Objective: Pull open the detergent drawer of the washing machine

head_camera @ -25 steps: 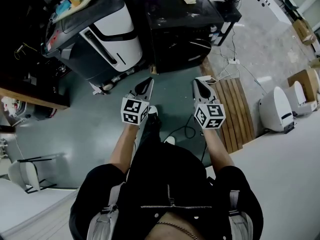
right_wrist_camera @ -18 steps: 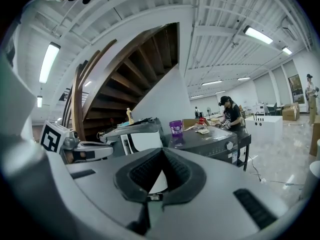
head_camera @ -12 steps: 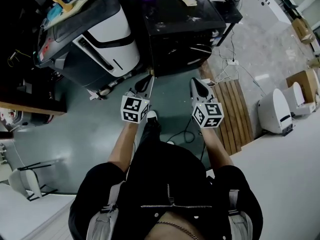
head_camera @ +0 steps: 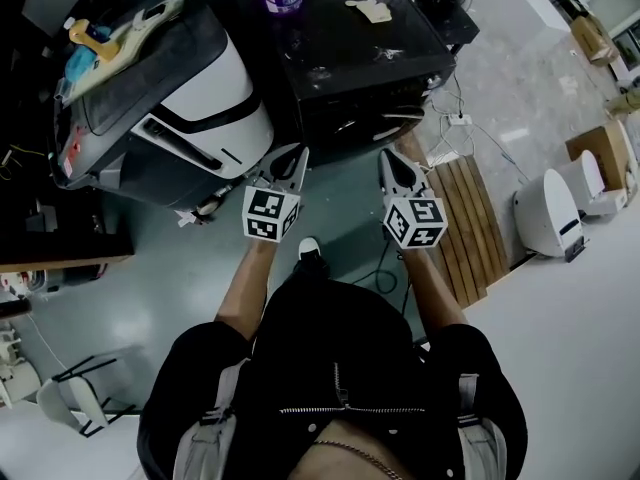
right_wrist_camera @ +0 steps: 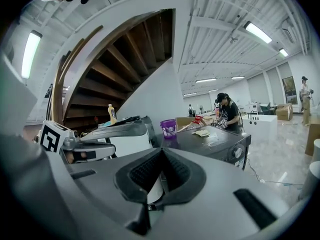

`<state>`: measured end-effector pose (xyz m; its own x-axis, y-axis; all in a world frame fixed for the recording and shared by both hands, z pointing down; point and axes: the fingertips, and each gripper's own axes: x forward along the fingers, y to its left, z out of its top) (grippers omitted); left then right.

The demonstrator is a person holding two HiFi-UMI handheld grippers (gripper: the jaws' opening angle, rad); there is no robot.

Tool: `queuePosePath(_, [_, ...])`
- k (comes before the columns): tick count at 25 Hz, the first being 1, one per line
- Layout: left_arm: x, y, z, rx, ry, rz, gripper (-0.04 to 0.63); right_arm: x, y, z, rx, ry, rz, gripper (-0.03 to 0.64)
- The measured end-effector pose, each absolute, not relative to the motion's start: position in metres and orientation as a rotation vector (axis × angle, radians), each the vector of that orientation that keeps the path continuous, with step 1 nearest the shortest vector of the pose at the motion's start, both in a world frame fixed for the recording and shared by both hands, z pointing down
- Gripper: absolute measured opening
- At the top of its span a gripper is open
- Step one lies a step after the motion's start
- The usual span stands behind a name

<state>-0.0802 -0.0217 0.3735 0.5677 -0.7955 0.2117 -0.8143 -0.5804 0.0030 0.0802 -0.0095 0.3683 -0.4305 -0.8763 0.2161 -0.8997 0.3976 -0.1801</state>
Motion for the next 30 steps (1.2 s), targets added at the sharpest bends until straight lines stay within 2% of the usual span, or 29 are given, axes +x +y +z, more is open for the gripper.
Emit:
queuePosePath(7, [-0.11,-0.073,0.385,2.705,-1.319,0.302,0.026,0.042,-0.058,0.384,1.615,-2.52,0.485,-0.006])
queuePosePath(13, [-0.121,-0.097,0.381,2.722,-1.296,0.281,0.026,0.029,-0.078,0.38,1.641,-2.503,0.386,-0.005])
queuePosePath(30, [-0.107,-0.139,0.362,2.76,-1.332,0.233,0.026,0.026,-0.122,0.358,1.605,-2.562,0.275,0.0])
